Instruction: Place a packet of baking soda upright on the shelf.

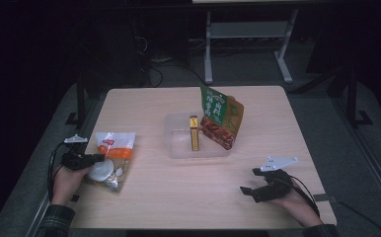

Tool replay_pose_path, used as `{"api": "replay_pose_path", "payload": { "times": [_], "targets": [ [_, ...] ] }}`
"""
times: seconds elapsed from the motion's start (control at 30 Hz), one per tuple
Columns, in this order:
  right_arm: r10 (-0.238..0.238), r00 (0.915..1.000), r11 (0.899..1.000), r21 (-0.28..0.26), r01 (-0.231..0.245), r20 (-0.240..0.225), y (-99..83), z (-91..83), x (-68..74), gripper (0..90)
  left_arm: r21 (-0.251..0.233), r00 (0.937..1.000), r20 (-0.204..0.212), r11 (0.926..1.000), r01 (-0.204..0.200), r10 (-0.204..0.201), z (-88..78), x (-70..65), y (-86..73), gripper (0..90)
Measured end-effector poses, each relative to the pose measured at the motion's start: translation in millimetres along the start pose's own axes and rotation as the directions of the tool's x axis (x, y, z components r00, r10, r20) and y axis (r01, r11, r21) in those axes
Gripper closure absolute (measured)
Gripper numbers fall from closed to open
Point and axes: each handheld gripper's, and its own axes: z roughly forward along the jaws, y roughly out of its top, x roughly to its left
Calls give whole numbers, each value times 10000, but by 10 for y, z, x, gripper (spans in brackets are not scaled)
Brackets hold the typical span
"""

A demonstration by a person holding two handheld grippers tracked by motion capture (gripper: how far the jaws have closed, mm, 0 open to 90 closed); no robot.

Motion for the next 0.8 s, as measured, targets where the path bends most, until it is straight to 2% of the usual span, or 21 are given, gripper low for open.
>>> {"api": "replay_pose_path", "payload": {
  "times": [0.2,0.27,0.4,0.53,0.6,0.63,0.67,0.73,0.8],
  "targets": [
    [-10,9996,9999,-101,8,-278,3,18,8,159,-477,9998,170,9988,-45,53,-81,-38,14,890],
    [20,9992,9998,-217,-28,-390,8,16,11,159,-639,9997,245,9979,85,-70,-106,-63,15,890],
    [-26,9990,9993,-377,9,-453,7,15,4,159,-966,9992,390,9953,-41,79,-176,-126,31,892],
    [101,9982,9992,-386,-124,-585,17,24,6,183,-1392,9969,667,9897,-321,417,-271,-235,77,894],
    [115,9969,9992,-364,-143,-781,43,23,7,177,-1536,9953,737,9868,-505,624,-311,-301,102,895],
    [105,9942,9985,-528,-162,-1071,58,18,8,158,-1593,9943,769,9853,-610,740,-330,-334,115,895],
    [118,9933,9978,-633,-192,-1147,68,16,17,139,-1690,9924,837,9828,-749,901,-348,-375,131,895],
    [-112,9936,9975,-701,33,-1124,82,11,45,123,-1794,9899,964,9801,-853,1038,-374,-435,151,896],
    [-123,9936,9973,-726,42,-1121,92,14,65,140,-1890,9873,1037,9769,-994,1205,-390,-494,170,896]
  ]
}}
